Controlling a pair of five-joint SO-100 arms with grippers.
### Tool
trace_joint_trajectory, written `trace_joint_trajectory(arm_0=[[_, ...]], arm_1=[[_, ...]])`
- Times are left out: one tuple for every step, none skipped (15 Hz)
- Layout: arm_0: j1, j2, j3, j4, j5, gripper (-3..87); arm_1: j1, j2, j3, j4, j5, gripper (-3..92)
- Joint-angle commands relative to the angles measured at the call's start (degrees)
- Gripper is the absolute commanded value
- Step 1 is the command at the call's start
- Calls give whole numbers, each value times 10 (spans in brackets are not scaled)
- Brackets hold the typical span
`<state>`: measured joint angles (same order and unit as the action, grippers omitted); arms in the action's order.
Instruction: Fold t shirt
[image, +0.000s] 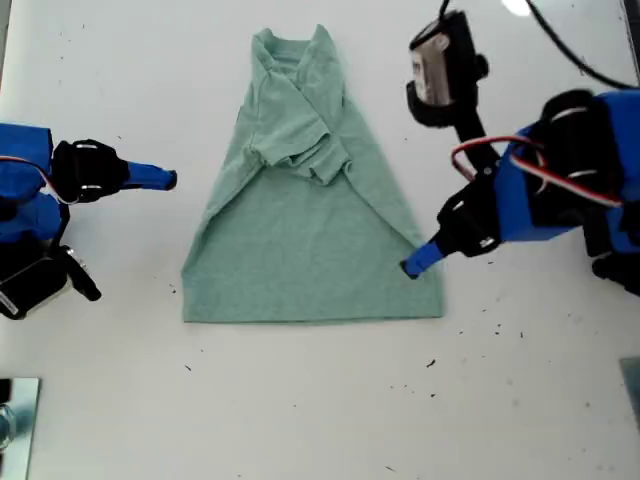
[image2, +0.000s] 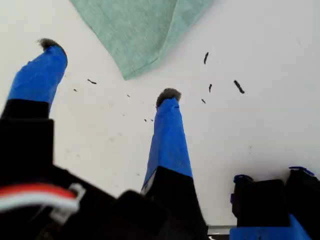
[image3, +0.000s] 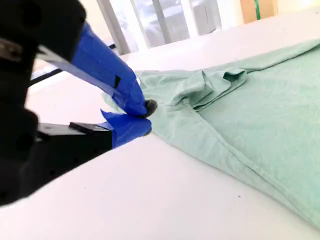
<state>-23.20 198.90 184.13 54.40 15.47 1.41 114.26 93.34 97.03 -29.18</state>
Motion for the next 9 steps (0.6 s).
trace_joint_trajectory(arm_0=[[-2, 4, 5, -1, 6, -2], [-2, 4, 5, -1, 6, -2], [-1, 4, 5, -1, 6, -2], [-1, 4, 5, -1, 7, -2], [-1, 4, 5, -1, 8, -2], [-1, 4, 5, -2, 8, -2], [-1, 4, 5, -2, 8, -2], [-1, 4, 5, -2, 8, -2], [-1, 4, 5, -2, 8, -2]], arm_1=[[-27, -2, 65, -98, 20, 356], [-33, -2, 117, -148, 30, 336], [-35, -2, 170, -199, 40, 320], [-36, -2, 217, -249, 46, 311], [-38, -4, 258, -295, 51, 300], [-40, -12, 287, -331, 59, 291], [-42, -28, 308, -363, 63, 283], [-45, -50, 326, -397, 65, 262], [-47, -76, 338, -434, 62, 221]])
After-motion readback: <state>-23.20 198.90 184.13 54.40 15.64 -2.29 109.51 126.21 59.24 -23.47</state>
